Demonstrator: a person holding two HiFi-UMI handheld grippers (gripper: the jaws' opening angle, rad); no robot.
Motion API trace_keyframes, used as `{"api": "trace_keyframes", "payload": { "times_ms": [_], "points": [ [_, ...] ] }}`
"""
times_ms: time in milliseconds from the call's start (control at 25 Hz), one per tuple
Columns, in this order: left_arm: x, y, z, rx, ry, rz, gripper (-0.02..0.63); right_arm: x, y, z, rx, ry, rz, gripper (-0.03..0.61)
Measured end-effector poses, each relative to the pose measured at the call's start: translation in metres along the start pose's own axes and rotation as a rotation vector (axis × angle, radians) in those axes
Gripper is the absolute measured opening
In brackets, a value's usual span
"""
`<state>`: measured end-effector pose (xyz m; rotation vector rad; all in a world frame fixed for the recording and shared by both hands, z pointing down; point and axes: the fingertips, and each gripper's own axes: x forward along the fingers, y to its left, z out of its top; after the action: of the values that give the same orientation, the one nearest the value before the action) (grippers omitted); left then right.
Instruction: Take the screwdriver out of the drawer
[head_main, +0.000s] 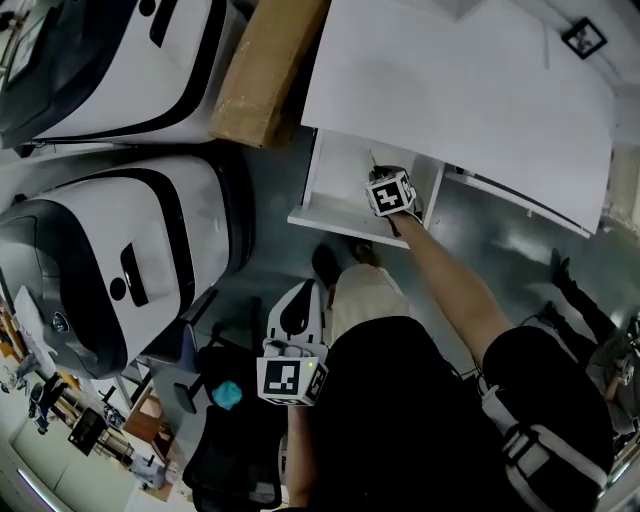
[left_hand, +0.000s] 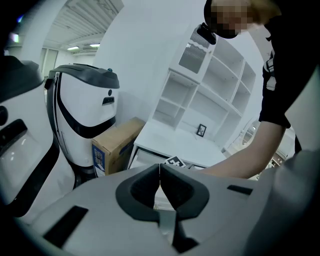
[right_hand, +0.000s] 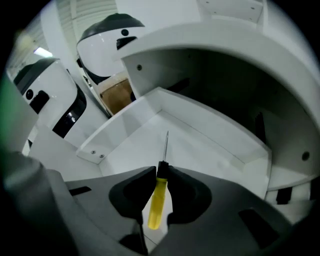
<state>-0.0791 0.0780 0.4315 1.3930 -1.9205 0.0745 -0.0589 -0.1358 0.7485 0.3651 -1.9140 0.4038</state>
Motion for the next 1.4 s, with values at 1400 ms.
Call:
{"api": "trace_keyframes", "payload": {
  "times_ms": [1400],
  "points": [
    [-0.142, -0.023, -0.005, 0.195, -0.274, -0.382, 0.023, -0.402, 0.163, -0.002, 0.035, -0.841, -0.090, 0.087]
  ]
}}
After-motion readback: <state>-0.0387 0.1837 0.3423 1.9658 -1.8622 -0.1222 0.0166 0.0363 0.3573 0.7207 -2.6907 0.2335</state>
